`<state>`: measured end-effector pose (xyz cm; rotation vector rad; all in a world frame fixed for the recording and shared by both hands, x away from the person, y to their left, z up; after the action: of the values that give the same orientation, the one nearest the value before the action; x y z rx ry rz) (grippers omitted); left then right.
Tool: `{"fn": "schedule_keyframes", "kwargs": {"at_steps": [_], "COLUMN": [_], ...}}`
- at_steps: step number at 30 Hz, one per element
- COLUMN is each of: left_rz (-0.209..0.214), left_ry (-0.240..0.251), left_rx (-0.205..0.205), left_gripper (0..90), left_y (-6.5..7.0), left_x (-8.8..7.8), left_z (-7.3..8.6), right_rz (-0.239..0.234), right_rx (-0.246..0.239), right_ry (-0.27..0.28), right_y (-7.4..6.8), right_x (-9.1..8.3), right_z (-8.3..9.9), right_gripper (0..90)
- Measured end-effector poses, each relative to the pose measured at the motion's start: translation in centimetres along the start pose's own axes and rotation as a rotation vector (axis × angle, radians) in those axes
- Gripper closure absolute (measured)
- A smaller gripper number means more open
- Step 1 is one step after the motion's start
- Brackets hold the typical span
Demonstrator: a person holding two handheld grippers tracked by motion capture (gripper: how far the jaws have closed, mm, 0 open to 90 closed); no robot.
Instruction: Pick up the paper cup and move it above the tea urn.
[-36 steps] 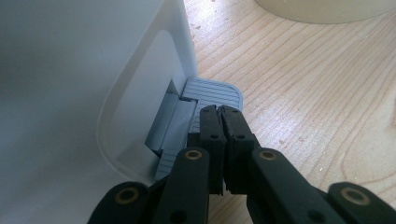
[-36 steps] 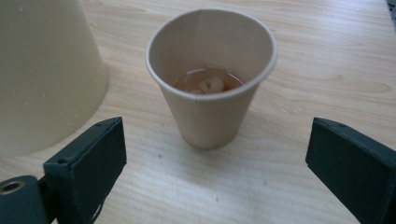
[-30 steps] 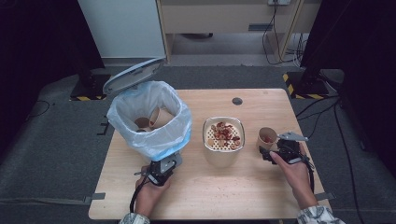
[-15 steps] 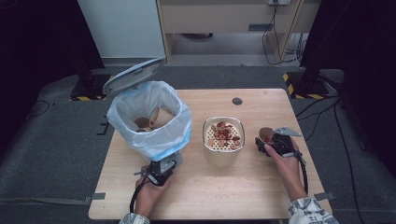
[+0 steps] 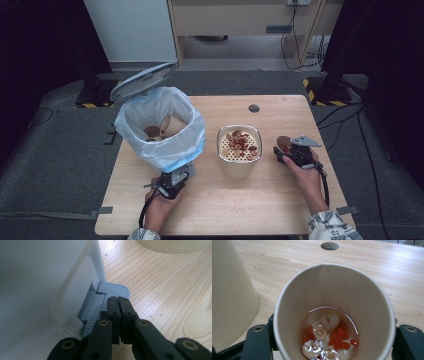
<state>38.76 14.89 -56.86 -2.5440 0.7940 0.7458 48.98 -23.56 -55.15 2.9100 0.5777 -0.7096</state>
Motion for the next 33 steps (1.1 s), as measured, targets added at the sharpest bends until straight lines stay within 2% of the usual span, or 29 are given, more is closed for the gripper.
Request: {"fn": "schedule_keyframes", "kwargs": {"at_steps": [8,15,16,19,23,25,26,27,28,31,32,33], "left_rz": [0.0,-0.001,-0.001,-0.001,0.0,0.0,0.0,0.0,0.001,0.002,0.002,0.002], "left_ry": [0.0,-0.001,-0.001,-0.001,0.0,-0.001,-0.001,-0.001,0.0,0.0,0.0,0.003], "left_rx": [-0.001,0.0,0.0,0.0,-0.002,-0.002,-0.001,-0.001,-0.002,-0.004,-0.003,-0.004], "left_gripper": [87.4,87.4,87.4,87.3,87.4,87.4,87.4,87.3,87.4,87.4,87.4,87.4], "left_y": [0.0,0.0,0.0,0.0,0.0,0.0,0.0,0.0,0.0,0.0,0.0,0.0], "left_x": [0.0,0.0,0.0,0.0,0.0,0.0,0.0,0.0,0.0,0.0,0.0,0.0], "left_z": [0.0,0.0,0.0,0.0,0.0,0.0,0.0,0.0,0.0,0.0,0.0,0.0], "right_rz": [-0.035,-0.059,-0.062,-0.067,-0.06,-0.057,-0.058,-0.058,-0.056,-0.063,-0.066,-0.066], "right_rx": [-0.027,-0.085,-0.105,-0.115,-0.167,-0.173,-0.191,-0.191,-0.209,-0.206,-0.226,-0.226], "right_ry": [0.024,0.039,0.04,0.043,0.044,0.048,0.057,0.057,0.063,0.075,0.075,0.075], "right_y": [-0.3,-0.3,-0.3,-0.2,0.3,0.4,0.4,0.4,0.4,0.3,0.0,0.0], "right_x": [-1.6,-3.2,-3.5,-3.8,-4.5,-4.7,-4.9,-4.9,-5.1,-5.3,-5.3,-5.3], "right_z": [-1.7,-3.9,-4.7,-5.4,-7.7,-8.2,-9.2,-9.2,-10.1,-11.0,-11.7,-11.7], "right_gripper": [34.5,35.5,35.7,36.0,36.4,36.5,36.5,36.5,36.5,36.6,36.6,36.6]}}
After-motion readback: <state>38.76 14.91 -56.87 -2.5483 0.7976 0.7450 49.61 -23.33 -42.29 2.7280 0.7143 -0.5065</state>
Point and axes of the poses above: each handheld gripper's, and its own axes: x roughly forward along the jaws, z roughly out of its underside, y roughly to its right, the point moved 7 cm from there along x, roughly forward along the jaws, and after that the axes turned 5 degrees about y, right-handed, at the moved point
